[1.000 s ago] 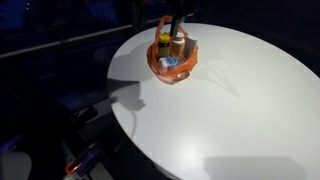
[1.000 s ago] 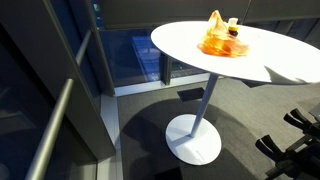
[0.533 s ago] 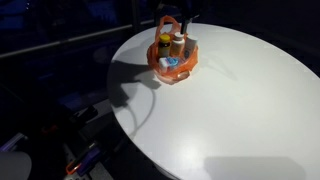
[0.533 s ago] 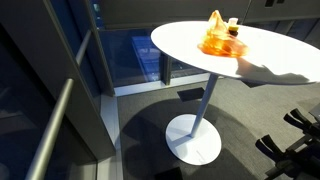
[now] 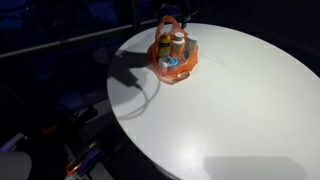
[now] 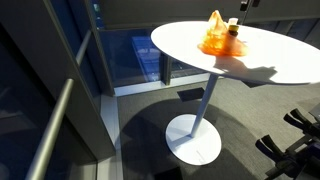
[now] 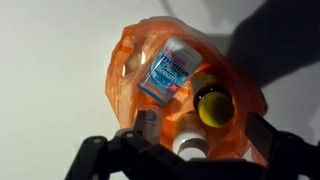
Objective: Remove the brown and yellow bottle from the plastic, then place it on the table
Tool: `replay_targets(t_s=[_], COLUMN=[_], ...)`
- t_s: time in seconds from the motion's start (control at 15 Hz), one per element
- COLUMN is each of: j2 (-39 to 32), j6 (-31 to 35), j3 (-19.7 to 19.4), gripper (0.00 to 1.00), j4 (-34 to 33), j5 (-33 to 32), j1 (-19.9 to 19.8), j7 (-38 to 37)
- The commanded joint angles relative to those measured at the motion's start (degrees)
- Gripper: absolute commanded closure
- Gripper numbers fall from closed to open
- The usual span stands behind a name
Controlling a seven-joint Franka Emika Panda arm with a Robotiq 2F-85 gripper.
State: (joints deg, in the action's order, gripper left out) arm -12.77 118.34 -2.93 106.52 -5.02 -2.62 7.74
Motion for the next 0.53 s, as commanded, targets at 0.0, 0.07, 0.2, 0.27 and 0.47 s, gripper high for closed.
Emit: replay_targets(t_s=[0.0,0.07,0.2,0.27,0.47], j2=[-3.3,-3.9,-5.2,-5.9,-7.5], j6=[0.8,1.2,1.8,2.0,1.9], j3=[0.9,1.1,1.2,1.2,1.2], gripper=[0.0,0.0,0.0,0.0,0.26], j4=[-2.6,-2.7,-2.9,-3.0,-3.6], j5=[0.7,0.7,0.3,0.2,0.1], j1=[0.6,0.8,1.2,1.3,1.4], j7=[-2.2,-2.6,-3.3,-3.6,-3.7])
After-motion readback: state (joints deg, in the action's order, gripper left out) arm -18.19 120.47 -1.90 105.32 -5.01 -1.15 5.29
